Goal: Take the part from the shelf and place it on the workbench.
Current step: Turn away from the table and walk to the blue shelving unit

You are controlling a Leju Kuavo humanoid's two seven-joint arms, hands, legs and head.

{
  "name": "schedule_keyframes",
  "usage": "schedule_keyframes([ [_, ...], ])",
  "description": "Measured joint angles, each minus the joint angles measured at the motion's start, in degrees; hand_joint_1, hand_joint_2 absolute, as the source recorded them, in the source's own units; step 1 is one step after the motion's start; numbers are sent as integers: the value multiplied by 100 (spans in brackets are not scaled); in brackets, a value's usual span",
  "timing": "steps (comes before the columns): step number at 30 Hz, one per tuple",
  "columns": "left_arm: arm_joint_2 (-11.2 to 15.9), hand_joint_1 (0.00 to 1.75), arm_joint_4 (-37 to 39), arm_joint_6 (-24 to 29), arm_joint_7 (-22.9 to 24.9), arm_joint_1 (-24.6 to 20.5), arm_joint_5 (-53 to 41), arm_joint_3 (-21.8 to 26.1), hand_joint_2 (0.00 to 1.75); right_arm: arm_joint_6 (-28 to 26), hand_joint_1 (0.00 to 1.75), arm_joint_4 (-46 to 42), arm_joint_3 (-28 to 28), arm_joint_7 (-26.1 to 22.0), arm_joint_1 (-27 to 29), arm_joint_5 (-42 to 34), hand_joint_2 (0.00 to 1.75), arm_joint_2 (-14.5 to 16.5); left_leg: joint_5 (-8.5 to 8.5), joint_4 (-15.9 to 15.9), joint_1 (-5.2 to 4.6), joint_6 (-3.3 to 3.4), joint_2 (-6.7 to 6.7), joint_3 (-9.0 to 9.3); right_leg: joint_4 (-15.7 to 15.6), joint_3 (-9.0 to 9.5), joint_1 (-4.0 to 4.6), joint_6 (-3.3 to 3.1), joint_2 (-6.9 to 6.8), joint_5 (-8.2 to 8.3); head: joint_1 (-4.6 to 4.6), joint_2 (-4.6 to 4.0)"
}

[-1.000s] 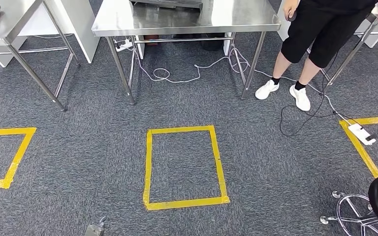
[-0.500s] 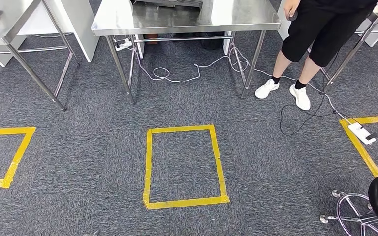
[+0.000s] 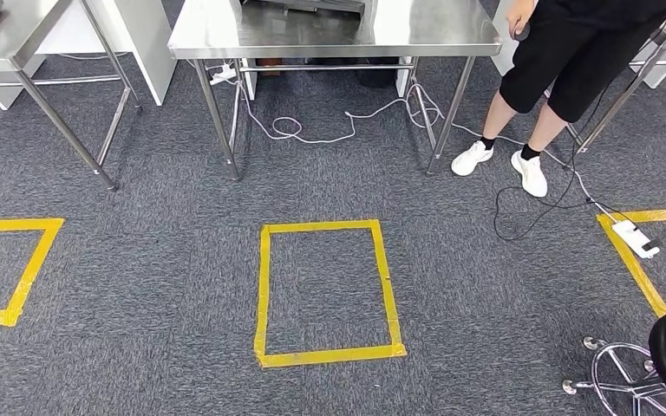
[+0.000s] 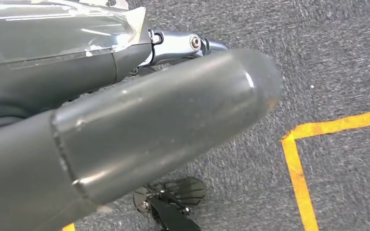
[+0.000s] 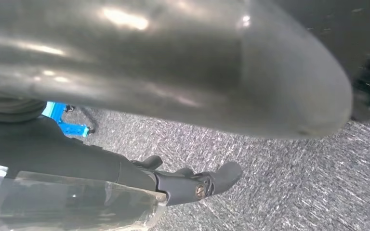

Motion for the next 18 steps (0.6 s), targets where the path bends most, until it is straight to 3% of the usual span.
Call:
schedule_keyframes([
  [2, 0, 0, 14, -1, 0, 4, 1, 1, 0, 1, 0, 0, 0, 0, 10, -1, 0, -13, 27, 4, 12, -29, 0, -42, 477, -203, -48, 47, 0, -183, 2, 1],
  [3, -1, 0, 23, -1, 0, 5, 2, 2, 0, 2, 0, 0, 0, 0, 14, -1, 0, -20, 44, 11, 25, -54, -2, -66, 424, -154, -78, 114, -1, -140, 3, 1],
  [5, -2, 0, 38, -2, 0, 8, 2, 2, 0, 2, 0, -1, 0, 0, 9, -1, 0, -29, 70, 62, 63, -125, -8, -121, -275, 247, -149, 279, -7, 126, 7, 0],
  [6, 4, 0, 43, -2, 0, 11, 2, 4, 0, 3, 0, -3, 0, 0, 4, 0, 0, -25, 71, 102, 63, -175, -11, -147, -619, 423, -160, 332, -15, 253, 20, 0],
  [7, 10, 0, 45, -1, -1, 13, 2, 8, 0, 4, 0, -4, 0, 0, 0, 1, 0, -23, 65, 143, 59, -228, -13, -164, -847, 538, -162, 328, -17, 342, 24, 0],
  [8, 15, 0, 46, -1, -1, 14, 2, 11, 0, 5, 0, -5, 0, 0, -2, 1, 0, -21, 62, 171, 53, -278, -14, -168, -928, 569, -152, 286, -18, 383, 23, 0],
  [10, 18, 0, 48, 0, -2, 17, 2, 15, 0, 6, 0, -5, 0, 0, 3, 1, 0, -25, 85, 165, 75, -365, -7, -149, -880, 524, -108, 139, -6, 422, -2, 1],
  [12, 17, 0, 48, 1, -2, 20, 1, 17, 0, 6, 0, -4, 0, 0, 2, 1, 0, -18, -14, 254, 125, -407, -4, -189, -877, 504, -100, 25, 9, 475, -23, 1],
  [13, 18, 0, 48, 2, -2, 21, 1, 18, 0, 6, 0, -4, 0, 0, 1, 2, 0, -17, -191, 463, 135, -410, -5, -276, -880, 493, -99, -30, 19, 510, -34, 1],
  [16, 20, 0, 51, 21, 8, 29, 10, 24, 0, 6, 0, -4, 0, 0, 10, 12, 0, -17, -884, 1599, 102, -379, -25, -696, -872, 429, -27, -131, 73, 579, -56, 0],
  [17, 20, 0, 53, 28, 15, 35, 16, 26, 0, 6, 0, -4, 0, 0, 17, 14, 0, -18, -974, 1841, 87, -358, -28, -762, -869, 406, 4, -143, 106, 591, -55, 0],
  [18, 20, 0, 55, 31, 23, 41, 20, 28, 0, 6, 0, -4, 0, 0, 26, 14, 0, -19, -957, 1880, 70, -324, -36, -729, -867, 394, 32, -149, 146, 599, -56, 0],
])
